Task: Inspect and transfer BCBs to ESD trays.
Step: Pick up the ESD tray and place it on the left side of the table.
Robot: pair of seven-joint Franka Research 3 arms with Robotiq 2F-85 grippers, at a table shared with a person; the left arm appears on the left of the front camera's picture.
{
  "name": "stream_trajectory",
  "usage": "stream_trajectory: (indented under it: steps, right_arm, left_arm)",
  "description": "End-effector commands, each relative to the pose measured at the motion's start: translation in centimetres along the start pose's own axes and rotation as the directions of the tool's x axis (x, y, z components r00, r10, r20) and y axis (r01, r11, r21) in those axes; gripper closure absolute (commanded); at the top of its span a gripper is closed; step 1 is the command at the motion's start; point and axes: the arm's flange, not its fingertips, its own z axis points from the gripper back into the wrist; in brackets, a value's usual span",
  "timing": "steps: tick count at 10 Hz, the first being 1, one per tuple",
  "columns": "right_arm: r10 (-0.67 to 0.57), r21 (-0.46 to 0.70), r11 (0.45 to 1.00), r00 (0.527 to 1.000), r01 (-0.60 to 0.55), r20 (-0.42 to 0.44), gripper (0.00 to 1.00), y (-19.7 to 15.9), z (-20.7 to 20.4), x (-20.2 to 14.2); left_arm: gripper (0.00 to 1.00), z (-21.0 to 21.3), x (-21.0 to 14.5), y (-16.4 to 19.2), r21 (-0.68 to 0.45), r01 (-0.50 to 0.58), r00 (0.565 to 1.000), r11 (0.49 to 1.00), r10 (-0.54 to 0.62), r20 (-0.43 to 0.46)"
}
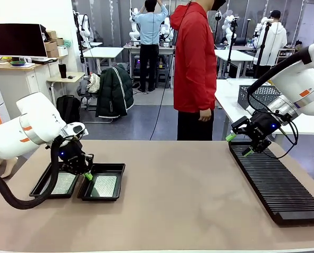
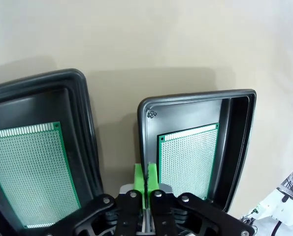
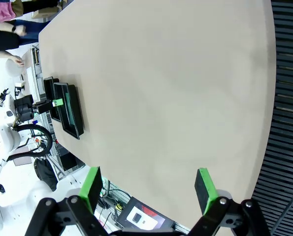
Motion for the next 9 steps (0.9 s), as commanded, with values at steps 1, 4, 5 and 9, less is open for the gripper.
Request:
stream_trajectory:
  steps: [1, 4, 5, 9]
  right_arm:
    - [-0.008, -0.009, 1.0, 1.0, 0.008, -0.002, 0.0, 0.12, 0.06, -0.29]
    - [-0.008, -0.009, 1.0, 1.0, 0.008, -0.002, 0.0, 0.12, 0.06, -0.29]
    - [-0.008, -0.009, 1.0, 1.0, 0.008, -0.002, 0.0, 0.12, 0.06, -0.29]
    - [-0.008, -0.009, 1.0, 1.0, 0.008, -0.002, 0.0, 0.12, 0.06, -0.29]
  left_arm:
    - [1.0, 0.15, 0.91, 0.33, -0.033, 0.007, 1.0, 0.999, -0.007, 0.016]
    - [1.0, 0.21, 1.59, 0.28, -0.027, 0.001, 1.0, 1.0, -0.001, 0.017]
    - [1.0, 0.15, 1.78, 0.04, -0.022, 0.009, 1.0, 1.0, -0.009, 0.004]
    - [1.0, 0.32, 1.23, 0.03, -0.003, -0.001, 1.0, 1.0, 0.001, 0.015]
